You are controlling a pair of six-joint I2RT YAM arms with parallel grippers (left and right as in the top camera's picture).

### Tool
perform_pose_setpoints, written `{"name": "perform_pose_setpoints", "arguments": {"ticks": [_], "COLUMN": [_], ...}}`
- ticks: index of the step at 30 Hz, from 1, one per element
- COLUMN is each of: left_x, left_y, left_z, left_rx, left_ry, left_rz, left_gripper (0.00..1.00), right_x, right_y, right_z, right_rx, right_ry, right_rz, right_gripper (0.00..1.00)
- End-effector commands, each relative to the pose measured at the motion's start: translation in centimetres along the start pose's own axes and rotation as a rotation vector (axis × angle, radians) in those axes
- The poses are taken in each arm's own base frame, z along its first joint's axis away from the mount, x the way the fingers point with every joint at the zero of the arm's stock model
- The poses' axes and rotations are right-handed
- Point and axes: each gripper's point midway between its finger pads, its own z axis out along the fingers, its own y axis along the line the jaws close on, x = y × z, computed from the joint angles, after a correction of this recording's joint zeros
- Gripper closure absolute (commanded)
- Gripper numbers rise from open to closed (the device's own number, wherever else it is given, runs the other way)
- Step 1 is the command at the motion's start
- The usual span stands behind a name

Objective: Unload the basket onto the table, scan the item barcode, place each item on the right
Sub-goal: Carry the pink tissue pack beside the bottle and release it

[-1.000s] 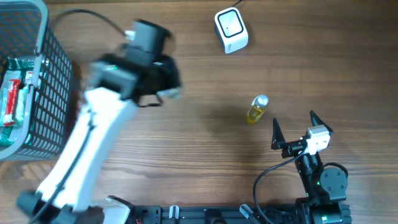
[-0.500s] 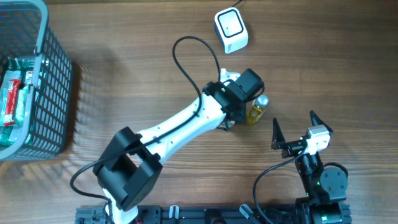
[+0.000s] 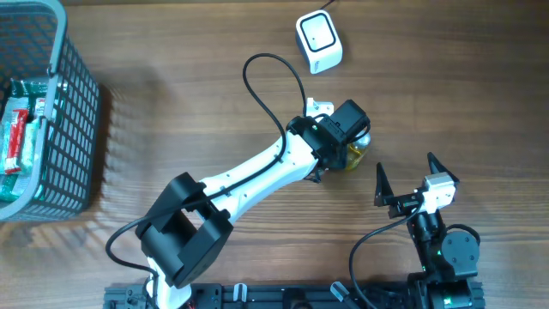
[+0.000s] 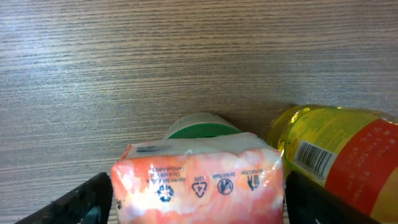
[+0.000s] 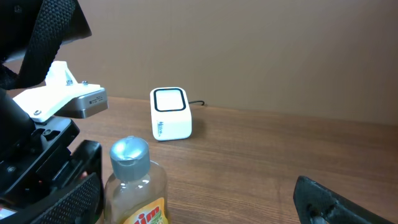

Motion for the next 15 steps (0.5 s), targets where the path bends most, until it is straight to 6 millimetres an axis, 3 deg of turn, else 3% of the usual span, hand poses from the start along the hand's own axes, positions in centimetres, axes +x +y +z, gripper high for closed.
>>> {"name": "perform_pose_setpoints", "arguments": {"ticks": [1, 4, 12, 15], "left_x": [-1.2, -1.1, -0.1, 1.1], "left_y": [-0.3, -1.1, -0.4, 0.4], "left_z": [-2.9, -4.4, -4.0, -2.9], "left_rx": [0.048, 0.116, 0.085, 0.058], "left_ry": [-0.052, -0.039, 0.002, 0.029], "left_rz": [-0.021, -0.027, -0.016, -0.009], "left_gripper": [0.30, 0.30, 0.31, 0.31], "right_x": [-0.2, -0.2, -0.2, -0.2], "right_y": [0.3, 0.3, 0.3, 0.3], "right_z": [0.0, 0.0, 0.0, 0.0], "right_rx": [-0.017, -0.017, -0.017, -0.017], "right_ry": [-0.011, -0.011, -0.011, -0.011], "right_rz": [-0.016, -0.015, -0.015, -0.015], "right_gripper": [0.00, 0.00, 0.00, 0.00]}}
